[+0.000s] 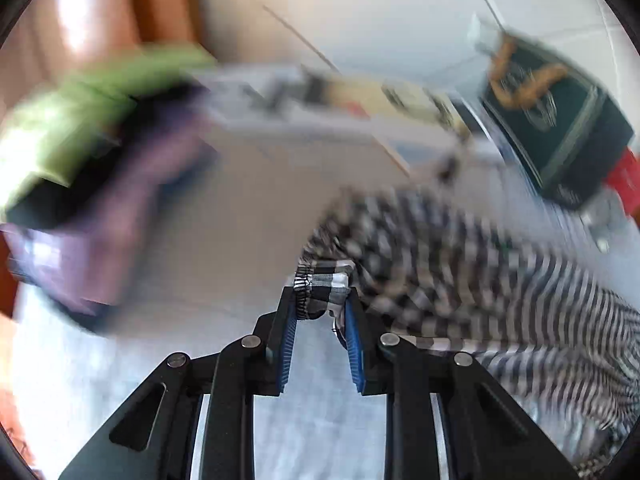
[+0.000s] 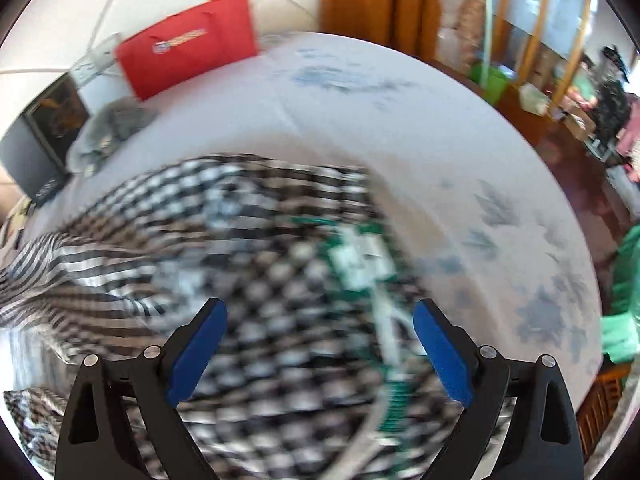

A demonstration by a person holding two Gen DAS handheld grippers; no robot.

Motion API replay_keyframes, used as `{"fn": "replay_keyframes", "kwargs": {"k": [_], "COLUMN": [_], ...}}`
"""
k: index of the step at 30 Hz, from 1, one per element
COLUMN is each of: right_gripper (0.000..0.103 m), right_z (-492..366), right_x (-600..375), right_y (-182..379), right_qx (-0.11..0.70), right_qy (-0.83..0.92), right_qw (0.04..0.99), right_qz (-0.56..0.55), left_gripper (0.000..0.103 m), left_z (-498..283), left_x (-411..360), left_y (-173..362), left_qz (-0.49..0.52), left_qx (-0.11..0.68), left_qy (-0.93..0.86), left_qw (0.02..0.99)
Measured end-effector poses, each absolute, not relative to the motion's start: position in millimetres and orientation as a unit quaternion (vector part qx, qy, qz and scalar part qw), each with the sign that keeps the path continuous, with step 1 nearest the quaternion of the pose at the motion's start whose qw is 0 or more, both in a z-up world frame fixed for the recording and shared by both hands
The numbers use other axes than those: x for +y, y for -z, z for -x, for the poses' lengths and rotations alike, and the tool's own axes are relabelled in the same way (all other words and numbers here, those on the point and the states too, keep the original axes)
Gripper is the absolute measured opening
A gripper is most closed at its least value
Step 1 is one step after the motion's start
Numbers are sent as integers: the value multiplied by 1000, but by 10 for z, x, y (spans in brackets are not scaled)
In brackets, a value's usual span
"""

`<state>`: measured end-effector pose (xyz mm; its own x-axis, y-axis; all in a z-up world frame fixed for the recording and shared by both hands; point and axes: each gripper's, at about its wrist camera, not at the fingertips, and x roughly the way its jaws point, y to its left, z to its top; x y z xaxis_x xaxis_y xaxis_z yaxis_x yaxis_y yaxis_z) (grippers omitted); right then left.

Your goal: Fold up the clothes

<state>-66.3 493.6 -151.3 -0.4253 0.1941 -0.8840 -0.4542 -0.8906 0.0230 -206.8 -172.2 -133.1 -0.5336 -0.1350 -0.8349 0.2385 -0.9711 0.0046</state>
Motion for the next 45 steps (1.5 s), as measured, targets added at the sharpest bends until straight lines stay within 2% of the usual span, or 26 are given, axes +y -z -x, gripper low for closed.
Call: {"fn": "replay_keyframes", "kwargs": {"k": [2, 3, 5, 8, 10, 12, 15, 20, 30, 36, 38, 39, 40, 42, 43, 44, 45], "right_gripper": [94, 94, 94, 94, 94, 95, 102, 102, 103, 103, 103, 103, 102, 82, 41, 6, 8], "right_z": [603, 583, 545, 445, 342, 212, -17, -243, -596, -538, -503, -479, -452, -396, -389, -382, -374], "right_x": [5044, 5091, 5163, 5198, 5204, 5240, 5337, 5505, 5284, 5172, 5145, 5133, 5104, 5045, 5036, 5026, 5017], "right_y": [1548, 1574, 1611, 1596, 1558, 1533, 1530, 1646, 1758, 1870, 1903, 1925, 1943, 1978, 1924, 1869, 1814], "right_qx": [135, 137, 141, 145, 143, 147, 153, 163, 149, 140, 137, 134, 123, 99, 95, 91, 86], "right_qy": [-830, -828, -824, -827, -831, -832, -830, -824, -831, -834, -832, -829, -822, -809, -810, -811, -812], "right_qw": [202, 204, 207, 196, 188, 180, 169, 151, 113, 128, 133, 136, 144, 162, 165, 167, 170], "right_qz": [502, 504, 508, 507, 504, 504, 510, 522, 524, 519, 522, 526, 536, 557, 555, 553, 551], "left_gripper": [25, 30, 32, 37, 56, 57, 57, 57, 57, 58, 45, 22, 12, 9, 8, 8, 8], "left_z": [1993, 2003, 2029, 1778, 1491, 1200, 785, 219, -65, -114, -119, -121, -125, -167, -188, -210, -256], "left_x": [-1857, -1903, -1936, -1981, -2009, -2025, -2015, -1998, -1693, -1619, -1602, -1589, -1579, -1593, -1601, -1613, -1689], "left_y": [1121, 1108, 1145, 1107, 1053, 1046, 1158, 1481, 1872, 1925, 1921, 1914, 1904, 1787, 1729, 1669, 1591], "left_qz": [-460, -466, -486, -497, -489, -487, -501, -531, -542, -533, -536, -538, -539, -529, -523, -518, -511], "left_qx": [44, 34, 19, 47, 66, 77, 73, 72, 55, 50, 56, 58, 61, 57, 55, 55, 76], "left_qy": [877, 873, 865, 863, 868, 869, 861, 840, 837, 843, 842, 840, 839, 844, 847, 849, 851], "left_qw": [132, 142, 123, 82, 63, 51, 58, 81, 46, 44, 44, 43, 42, 65, 77, 88, 93]}}
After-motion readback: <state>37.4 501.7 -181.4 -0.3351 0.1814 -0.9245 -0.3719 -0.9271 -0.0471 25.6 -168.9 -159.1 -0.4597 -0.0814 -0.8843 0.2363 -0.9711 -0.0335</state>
